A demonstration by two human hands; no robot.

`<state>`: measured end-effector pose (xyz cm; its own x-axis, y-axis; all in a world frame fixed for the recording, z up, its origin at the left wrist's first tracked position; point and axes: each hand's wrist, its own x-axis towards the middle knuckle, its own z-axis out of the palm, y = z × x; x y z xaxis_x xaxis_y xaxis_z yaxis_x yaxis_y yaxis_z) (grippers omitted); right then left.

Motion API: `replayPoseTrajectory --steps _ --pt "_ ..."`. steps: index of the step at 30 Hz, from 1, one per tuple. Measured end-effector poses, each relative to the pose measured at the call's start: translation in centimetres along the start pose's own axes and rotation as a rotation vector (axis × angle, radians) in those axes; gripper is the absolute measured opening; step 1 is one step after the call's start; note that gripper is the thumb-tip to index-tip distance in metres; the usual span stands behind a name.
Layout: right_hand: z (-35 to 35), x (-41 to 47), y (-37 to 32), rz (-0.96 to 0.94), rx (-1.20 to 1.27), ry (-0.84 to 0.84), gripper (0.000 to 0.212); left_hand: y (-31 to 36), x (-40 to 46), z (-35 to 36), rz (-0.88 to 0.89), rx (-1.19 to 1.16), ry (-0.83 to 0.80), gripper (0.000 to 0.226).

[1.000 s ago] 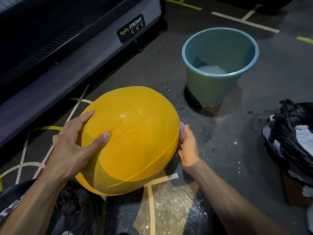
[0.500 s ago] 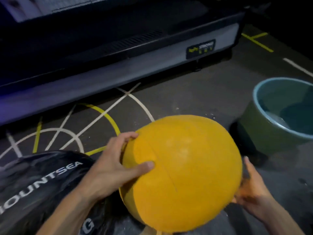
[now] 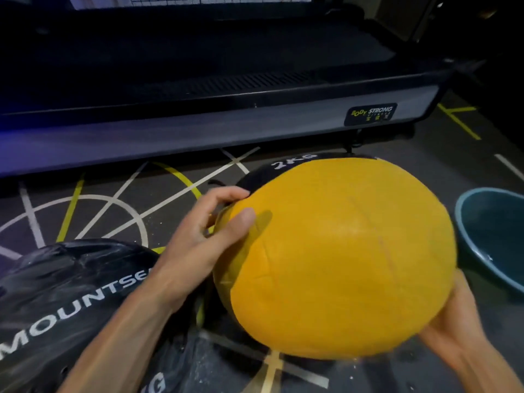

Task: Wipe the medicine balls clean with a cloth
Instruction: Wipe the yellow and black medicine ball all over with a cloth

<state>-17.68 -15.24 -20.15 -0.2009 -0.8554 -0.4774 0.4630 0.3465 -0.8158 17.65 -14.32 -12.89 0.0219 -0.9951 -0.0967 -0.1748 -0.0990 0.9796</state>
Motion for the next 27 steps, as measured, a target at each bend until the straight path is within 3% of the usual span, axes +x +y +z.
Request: replayPoseTrajectory --steps 2,5,9,13,16,19,23,24,27 --pt "0.2 0.1 -0.2 0.054 -0.039 0.134 0.015 -1.2 0.3 0.3 -0.025 0.040 0.023 0.063" --pt "-1.1 -0.4 2.3 0.128 -0.046 0.176 0.027 -4.5 -0.8 1.9 -0.082 0.223 -0.054 0.066" --pt "-2.8 -2.0 5.0 0.101 -0.066 0.283 0.026 -6.1 -2.2 4.0 -0.032 0.481 -0.111 0.062" --pt "-2.8 -4.3 5.3 0.047 -0.048 0.292 0.023 -4.7 -2.1 4.3 -0.013 0.597 -0.184 0.093" --pt "-3.0 -5.5 5.1 -0.049 -0.080 0.308 0.027 -4.5 -2.2 4.9 -0.019 0.654 -0.251 0.097" --pt "-2.9 -6.6 4.5 -0.275 -0.316 0.289 0.037 -4.9 -3.0 5.5 0.033 0.671 -0.252 0.096" --pt "-2.2 -7.2 4.0 -0.644 -0.747 -0.040 0.050 -5.2 -3.3 6.2 0.081 0.702 -0.215 0.099" --pt "-2.8 -6.6 4.1 -0.642 -0.809 -0.055 0.050 -5.3 -3.3 6.4 0.089 0.710 -0.215 0.098" --pt "-3.1 -4.5 2.7 -0.381 -0.745 0.113 0.052 -5.6 -3.8 7.2 0.121 0.733 -0.214 0.097"
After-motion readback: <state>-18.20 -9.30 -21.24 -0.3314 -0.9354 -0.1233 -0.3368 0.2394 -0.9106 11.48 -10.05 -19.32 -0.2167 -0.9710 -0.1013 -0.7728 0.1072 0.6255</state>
